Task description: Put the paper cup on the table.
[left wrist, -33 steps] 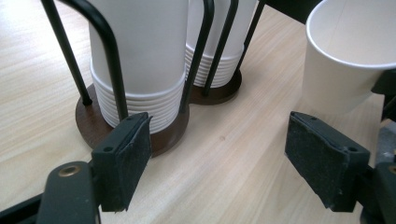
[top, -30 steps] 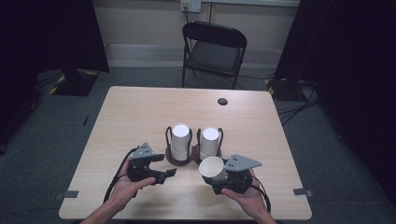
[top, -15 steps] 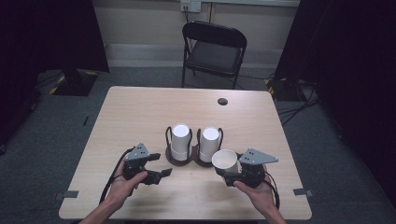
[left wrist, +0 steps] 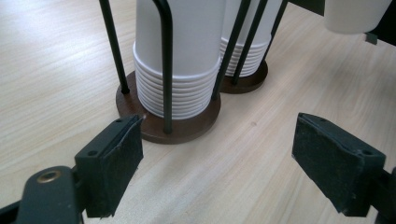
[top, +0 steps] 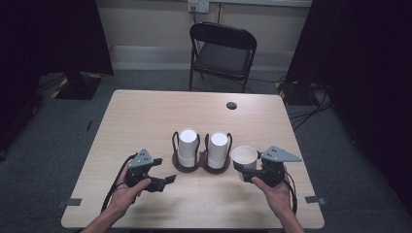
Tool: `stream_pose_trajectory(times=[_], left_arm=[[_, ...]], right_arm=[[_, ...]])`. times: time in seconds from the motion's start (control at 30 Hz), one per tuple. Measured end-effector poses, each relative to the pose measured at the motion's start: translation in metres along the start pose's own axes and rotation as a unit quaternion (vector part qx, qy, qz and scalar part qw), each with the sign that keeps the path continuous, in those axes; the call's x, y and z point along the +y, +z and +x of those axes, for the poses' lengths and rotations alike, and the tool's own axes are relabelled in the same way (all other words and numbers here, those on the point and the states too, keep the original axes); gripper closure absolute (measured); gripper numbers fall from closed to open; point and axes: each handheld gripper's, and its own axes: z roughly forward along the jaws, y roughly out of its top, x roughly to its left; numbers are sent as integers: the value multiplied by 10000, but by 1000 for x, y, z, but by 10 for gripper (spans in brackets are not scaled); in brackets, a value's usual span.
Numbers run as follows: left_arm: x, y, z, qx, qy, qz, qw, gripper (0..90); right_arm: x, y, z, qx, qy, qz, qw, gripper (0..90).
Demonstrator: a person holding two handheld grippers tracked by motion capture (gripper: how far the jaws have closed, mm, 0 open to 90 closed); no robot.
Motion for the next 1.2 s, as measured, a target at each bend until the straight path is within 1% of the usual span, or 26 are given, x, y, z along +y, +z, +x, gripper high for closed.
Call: stream_pose_trajectory(times=[0.07,0.3,0.33,0.43,0.47,0.5,0.53,0.6,0.8,0.9,0.93,1.13,1.2], left_arm=[[0,0,0,59,30,21,10000,162],[-1,0,0,96,42,64,9999,172],[-1,0,0,126,87,69,9999,172],[-1,-1,0,122,90,57,9999,172],[-1,-1,-1,138,109,46,9998,172],[-1,-1,-2,143,101,28,9998,172],[-1,-1,-2,154,144,42,9998,172],[-1,0,-2,142,131,38,9998,173],[-1,0,-2,138,118,58,9998,174],[-1,0,-1,147,125,58,9998,174],[-1,0,-2,133,87,51,9999,175],[-1,1,-2,139,69,58,9999,176],[-1,1,-1,136,68,57,9999,178]], right_arm=[[4,1,-4,-59,24,-43,10000,252],[11,11,-20,-363,84,-110,9992,251],[12,12,-22,-415,76,-106,9991,251],[16,18,-29,-485,42,-74,9988,249],[18,19,-32,-545,41,-111,9984,249],[19,20,-34,-552,76,-105,9984,249],[21,22,-37,-564,76,-110,9983,249],[22,25,-40,-622,43,-89,9980,249],[23,32,-48,-732,144,-94,9972,246],[24,36,-54,-814,113,-59,9966,244],[25,37,-55,-834,143,-31,9964,243],[28,44,-65,-889,246,-37,9957,240],[27,48,-68,-901,292,2,9955,239]])
